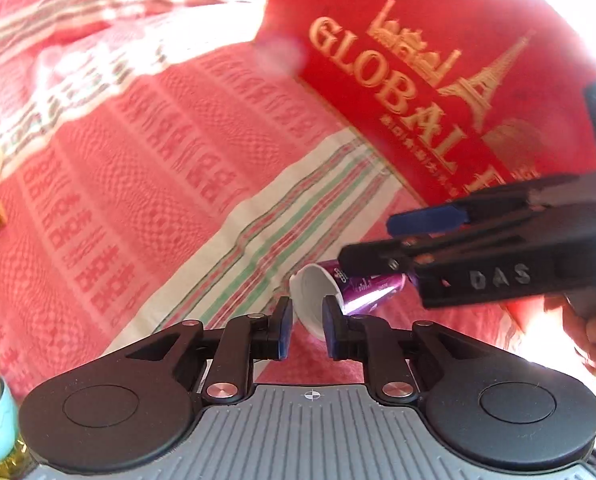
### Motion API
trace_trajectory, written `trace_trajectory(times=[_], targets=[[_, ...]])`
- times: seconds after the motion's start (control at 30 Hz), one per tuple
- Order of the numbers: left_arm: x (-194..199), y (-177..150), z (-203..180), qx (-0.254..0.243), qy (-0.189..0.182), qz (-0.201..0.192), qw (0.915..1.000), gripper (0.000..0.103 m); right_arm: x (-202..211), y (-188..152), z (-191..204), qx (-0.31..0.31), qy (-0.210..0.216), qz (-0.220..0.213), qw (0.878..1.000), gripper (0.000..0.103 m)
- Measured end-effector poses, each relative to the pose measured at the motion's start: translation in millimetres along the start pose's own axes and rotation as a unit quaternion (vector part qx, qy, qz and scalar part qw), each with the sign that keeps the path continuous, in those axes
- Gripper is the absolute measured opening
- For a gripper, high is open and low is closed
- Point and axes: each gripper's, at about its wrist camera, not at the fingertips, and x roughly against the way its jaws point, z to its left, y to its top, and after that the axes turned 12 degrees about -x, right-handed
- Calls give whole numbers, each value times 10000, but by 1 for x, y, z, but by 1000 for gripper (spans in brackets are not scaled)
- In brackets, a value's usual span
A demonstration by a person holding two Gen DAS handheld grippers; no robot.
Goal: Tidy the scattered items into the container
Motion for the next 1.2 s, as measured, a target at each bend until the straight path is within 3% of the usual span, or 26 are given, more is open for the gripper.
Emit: trace_trajectory(times=[0.07,0.2,0.3,0.4,0.53,0.67,0.77,0.9,1.2], targets=[[0,-1,-6,-140,-114,-41,9998,49,-1,1,-1,-19,-68,8,10000,61],[-2,-1,-14,-233,-148,-47,9996,51,-9,0,0,113,-165,68,9998,61],[7,-9,-4,118,-156,-163,9997,56,-12,-2,-2,83,-190,92,9997,61],[12,-16,-3,247,-163,-175,9994,56,-9,-1,-6,2,-210,55,9998,61],[10,-20,-19,-121,-100,-113,9998,56,-3,4,-7,7,-234,-65,9997,61],[-4,-15,-21,-101,272,-67,9996,55,5,4,-6,263,-470,-165,9984,61],[-11,-7,-7,182,508,-99,9985,54,6,-1,-6,454,-665,-103,9967,61],[-14,2,5,318,685,-145,9970,53,8,-4,-2,567,-543,-69,9969,61],[16,-1,26,749,751,-475,9932,56,6,-8,4,748,-443,67,9962,62]])
